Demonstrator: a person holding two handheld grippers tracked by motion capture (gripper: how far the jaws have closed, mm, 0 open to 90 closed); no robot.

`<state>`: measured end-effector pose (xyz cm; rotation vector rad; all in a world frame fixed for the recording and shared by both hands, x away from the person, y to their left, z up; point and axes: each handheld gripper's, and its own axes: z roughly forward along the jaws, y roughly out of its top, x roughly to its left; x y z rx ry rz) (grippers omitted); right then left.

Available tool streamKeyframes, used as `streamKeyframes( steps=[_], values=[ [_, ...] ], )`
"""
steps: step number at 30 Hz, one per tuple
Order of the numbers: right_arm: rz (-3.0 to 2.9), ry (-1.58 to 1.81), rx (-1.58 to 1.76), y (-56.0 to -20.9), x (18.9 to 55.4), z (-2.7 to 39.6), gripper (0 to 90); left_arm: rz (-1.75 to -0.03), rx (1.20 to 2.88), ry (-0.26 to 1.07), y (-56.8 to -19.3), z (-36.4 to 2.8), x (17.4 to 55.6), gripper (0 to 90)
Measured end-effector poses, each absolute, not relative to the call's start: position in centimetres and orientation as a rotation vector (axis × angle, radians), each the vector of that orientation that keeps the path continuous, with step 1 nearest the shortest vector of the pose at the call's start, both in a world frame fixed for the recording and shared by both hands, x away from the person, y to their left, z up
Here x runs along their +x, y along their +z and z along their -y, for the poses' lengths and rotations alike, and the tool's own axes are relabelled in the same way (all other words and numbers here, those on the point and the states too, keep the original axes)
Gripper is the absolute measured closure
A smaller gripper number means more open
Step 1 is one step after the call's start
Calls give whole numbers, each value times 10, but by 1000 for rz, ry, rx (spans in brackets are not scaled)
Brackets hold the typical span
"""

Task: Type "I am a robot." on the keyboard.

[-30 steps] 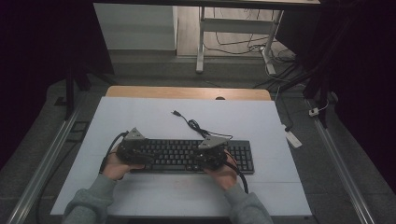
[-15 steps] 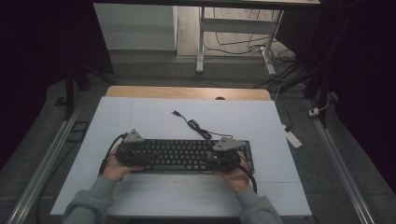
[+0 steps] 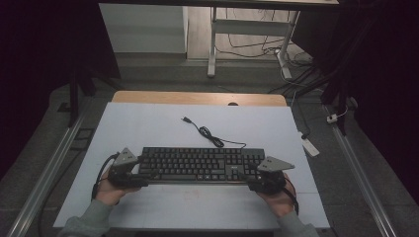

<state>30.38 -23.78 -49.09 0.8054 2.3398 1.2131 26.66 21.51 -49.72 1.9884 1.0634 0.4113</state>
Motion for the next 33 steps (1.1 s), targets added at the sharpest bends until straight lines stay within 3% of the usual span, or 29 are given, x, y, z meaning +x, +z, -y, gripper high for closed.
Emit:
streamKeyframes(
  steps=[11, 33],
  values=[
    [-2282, 1227, 886, -500, 287, 287, 468, -1055, 1987, 419, -507, -231, 245, 249],
    [-2270, 1233, 870, -501, 291, 287, 467, -1053, 1990, 418, -507, -232, 246, 246]
  ],
)
